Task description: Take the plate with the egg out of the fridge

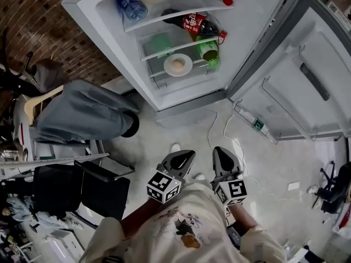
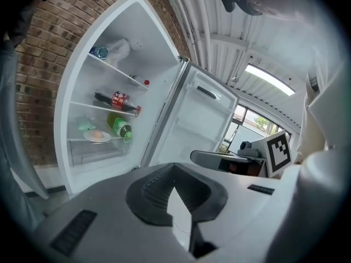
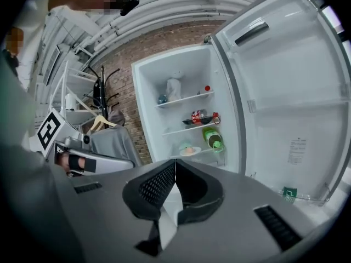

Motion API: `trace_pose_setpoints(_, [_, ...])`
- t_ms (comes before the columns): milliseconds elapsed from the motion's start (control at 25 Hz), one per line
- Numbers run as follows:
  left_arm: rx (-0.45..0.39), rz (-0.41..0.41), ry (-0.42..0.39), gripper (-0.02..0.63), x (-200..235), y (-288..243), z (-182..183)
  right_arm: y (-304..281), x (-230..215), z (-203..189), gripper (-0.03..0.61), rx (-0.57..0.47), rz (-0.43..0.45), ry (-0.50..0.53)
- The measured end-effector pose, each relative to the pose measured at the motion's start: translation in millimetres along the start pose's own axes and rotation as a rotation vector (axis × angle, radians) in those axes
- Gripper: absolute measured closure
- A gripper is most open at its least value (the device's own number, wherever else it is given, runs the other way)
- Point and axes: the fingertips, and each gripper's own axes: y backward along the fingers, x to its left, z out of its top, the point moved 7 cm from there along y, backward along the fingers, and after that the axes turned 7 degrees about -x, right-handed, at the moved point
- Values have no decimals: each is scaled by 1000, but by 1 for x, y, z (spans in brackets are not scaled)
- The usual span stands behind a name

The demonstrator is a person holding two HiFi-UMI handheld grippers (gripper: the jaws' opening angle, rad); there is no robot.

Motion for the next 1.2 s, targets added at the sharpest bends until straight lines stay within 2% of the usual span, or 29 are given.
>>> trace_pose_setpoints(160, [-5, -40, -1, 604, 31, -11, 21, -33, 2, 13, 572, -8, -41, 1])
trace_pose_setpoints(360, [15, -105, 34, 604, 67, -22, 30, -65, 8, 20, 572, 6, -92, 17])
trace_pose_setpoints(520, [19, -141, 29, 604, 91, -27, 42, -87, 10, 22, 572, 22, -118, 29])
trace_pose_setpoints(800, [15, -121, 52, 604, 120, -25, 52, -115, 20, 28, 572, 16, -108, 35])
trace_pose_setpoints(1200, [-17, -47, 37, 604, 127, -43, 71, -151, 3, 45, 572, 5, 2, 34])
